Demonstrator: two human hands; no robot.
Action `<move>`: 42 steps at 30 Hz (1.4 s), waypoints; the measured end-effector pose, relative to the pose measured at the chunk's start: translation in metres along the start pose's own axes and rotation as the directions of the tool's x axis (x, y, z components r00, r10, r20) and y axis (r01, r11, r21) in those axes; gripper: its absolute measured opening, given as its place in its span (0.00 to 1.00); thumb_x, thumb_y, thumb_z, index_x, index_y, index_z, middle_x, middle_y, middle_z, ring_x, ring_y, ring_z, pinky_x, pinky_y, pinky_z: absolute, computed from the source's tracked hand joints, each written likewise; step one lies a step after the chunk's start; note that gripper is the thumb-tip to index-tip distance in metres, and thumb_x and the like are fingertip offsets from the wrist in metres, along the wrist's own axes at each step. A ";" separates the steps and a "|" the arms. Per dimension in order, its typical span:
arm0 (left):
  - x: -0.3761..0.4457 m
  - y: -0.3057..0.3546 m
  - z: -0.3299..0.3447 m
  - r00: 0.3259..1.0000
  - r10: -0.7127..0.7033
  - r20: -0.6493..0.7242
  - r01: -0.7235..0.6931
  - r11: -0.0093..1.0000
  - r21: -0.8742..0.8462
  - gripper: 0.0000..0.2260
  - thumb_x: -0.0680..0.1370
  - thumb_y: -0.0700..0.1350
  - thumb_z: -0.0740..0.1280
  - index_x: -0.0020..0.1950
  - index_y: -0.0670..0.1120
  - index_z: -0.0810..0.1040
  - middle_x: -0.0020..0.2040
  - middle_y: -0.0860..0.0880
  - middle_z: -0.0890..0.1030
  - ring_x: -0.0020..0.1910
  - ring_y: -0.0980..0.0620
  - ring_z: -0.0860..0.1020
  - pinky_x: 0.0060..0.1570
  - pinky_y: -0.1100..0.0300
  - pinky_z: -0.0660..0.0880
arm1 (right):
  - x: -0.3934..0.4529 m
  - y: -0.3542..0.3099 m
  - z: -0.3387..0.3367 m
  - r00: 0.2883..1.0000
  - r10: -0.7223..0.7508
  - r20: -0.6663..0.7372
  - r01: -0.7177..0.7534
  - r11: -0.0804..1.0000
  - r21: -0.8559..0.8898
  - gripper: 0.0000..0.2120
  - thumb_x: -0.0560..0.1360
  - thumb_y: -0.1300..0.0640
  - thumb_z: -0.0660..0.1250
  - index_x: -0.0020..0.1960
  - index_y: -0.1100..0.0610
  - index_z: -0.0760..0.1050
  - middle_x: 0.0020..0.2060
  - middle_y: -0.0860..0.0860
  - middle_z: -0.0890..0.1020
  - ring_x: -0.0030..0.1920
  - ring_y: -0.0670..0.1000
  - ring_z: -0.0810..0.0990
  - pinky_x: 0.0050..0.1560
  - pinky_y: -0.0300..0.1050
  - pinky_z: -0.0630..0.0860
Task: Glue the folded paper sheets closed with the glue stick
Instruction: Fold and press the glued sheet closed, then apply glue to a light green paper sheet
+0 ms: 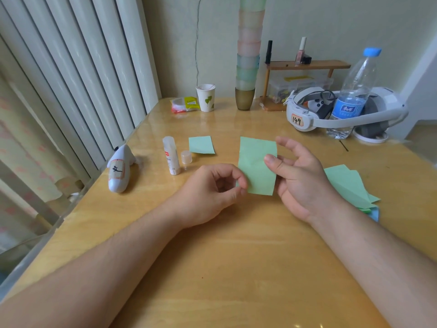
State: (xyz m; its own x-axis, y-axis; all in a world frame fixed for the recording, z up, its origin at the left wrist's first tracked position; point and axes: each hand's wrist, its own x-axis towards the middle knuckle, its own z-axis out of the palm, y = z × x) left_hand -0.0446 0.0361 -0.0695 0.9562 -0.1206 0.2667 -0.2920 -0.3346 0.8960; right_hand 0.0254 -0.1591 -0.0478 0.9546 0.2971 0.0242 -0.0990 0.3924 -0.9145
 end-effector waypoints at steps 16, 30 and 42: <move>0.018 0.001 -0.015 0.843 -0.199 -0.500 0.126 0.976 -0.176 0.09 0.83 0.39 0.68 0.54 0.51 0.84 0.42 0.52 0.84 0.41 0.56 0.83 0.57 0.44 0.82 | 0.037 0.016 0.042 0.976 -0.179 0.122 0.214 0.703 -0.678 0.09 0.80 0.60 0.69 0.48 0.47 0.82 0.41 0.52 0.85 0.41 0.52 0.87 0.50 0.60 0.84; 0.024 -0.004 -0.014 0.831 -0.375 -0.412 0.294 0.923 -0.246 0.28 0.77 0.40 0.70 0.76 0.56 0.71 0.53 0.54 0.86 0.39 0.51 0.84 0.46 0.46 0.83 | 0.118 0.056 0.091 0.991 -0.124 0.057 0.121 0.613 -0.781 0.11 0.82 0.59 0.63 0.55 0.49 0.83 0.50 0.45 0.84 0.54 0.49 0.82 0.58 0.45 0.79; 0.023 -0.011 -0.011 0.840 -0.301 -0.451 0.226 0.950 -0.214 0.18 0.76 0.39 0.70 0.57 0.60 0.78 0.45 0.52 0.78 0.37 0.58 0.77 0.38 0.57 0.77 | 0.117 0.065 0.084 0.975 -0.040 0.217 0.221 0.219 -0.950 0.04 0.68 0.57 0.66 0.41 0.50 0.73 0.41 0.50 0.78 0.41 0.56 0.79 0.42 0.53 0.78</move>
State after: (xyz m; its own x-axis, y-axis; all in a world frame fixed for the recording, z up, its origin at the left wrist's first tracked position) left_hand -0.0190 0.0474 -0.0689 0.8998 0.4211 0.1142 -0.0573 -0.1453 0.9877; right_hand 0.1074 -0.0252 -0.0708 0.8739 0.4632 0.1476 0.4560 -0.6758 -0.5791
